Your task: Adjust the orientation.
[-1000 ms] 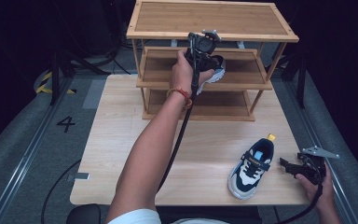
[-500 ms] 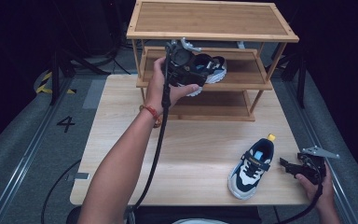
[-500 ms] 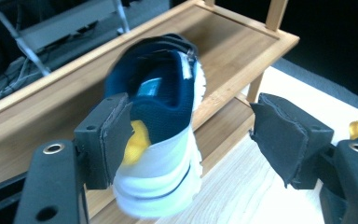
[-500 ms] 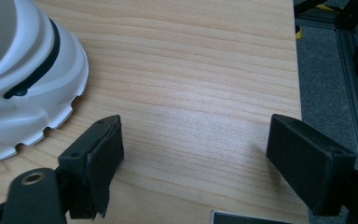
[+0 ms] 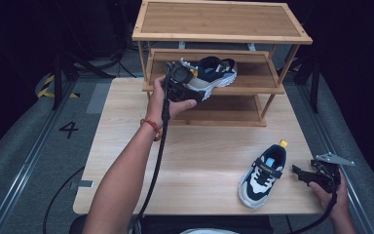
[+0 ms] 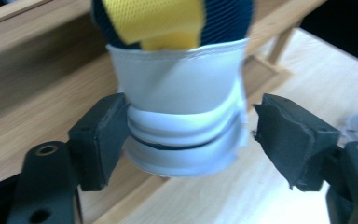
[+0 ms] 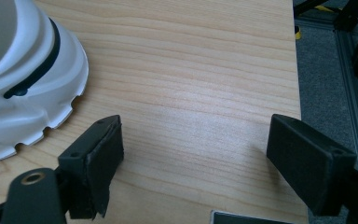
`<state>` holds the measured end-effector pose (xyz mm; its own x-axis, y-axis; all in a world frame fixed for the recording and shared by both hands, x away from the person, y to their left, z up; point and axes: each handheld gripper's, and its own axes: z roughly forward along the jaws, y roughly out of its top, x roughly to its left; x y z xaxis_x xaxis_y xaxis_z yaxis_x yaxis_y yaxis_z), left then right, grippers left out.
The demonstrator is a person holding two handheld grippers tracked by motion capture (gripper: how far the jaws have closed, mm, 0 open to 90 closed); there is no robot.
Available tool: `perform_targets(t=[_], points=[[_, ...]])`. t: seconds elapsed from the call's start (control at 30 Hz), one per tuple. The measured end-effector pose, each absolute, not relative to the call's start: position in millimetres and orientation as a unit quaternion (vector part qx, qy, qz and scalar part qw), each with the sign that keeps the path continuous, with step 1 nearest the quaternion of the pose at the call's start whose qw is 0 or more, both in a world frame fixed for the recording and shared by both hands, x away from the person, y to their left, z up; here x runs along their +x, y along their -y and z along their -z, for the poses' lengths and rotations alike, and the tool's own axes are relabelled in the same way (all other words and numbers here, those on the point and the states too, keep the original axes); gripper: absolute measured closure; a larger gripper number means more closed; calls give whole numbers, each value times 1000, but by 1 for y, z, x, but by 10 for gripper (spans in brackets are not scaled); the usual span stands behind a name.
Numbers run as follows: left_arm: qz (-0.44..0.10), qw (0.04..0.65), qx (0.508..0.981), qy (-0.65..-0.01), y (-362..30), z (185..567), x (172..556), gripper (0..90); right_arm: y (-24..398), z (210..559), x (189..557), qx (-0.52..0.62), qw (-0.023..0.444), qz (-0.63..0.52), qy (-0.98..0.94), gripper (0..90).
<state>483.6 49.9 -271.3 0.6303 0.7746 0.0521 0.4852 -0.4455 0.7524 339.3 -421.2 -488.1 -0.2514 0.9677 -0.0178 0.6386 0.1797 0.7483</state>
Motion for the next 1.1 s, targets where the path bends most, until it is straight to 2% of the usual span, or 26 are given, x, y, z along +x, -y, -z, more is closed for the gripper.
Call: perform_targets(t=[0.2, 0.4, 0.67, 0.83, 1.1], points=[[-179, 394, 818, -380, -45, 270, 482, 405, 421, 488, 339, 554, 258, -320, -724, 193], [-172, 400, 830, -348, -15, 269, 477, 529, 420, 488, 339, 553, 259, -320, -725, 193], [-197, 393, 817, -373, 13, 270, 494, 489, 420, 488, 338, 552, 257, -321, -726, 197], [-175, 415, 798, -401, 18, 278, 513, 494, 420, 488, 338, 552, 255, -321, -726, 197], [-172, 422, 794, -402, 21, 284, 524, 459, 420, 488, 338, 552, 256, -321, -726, 192]])
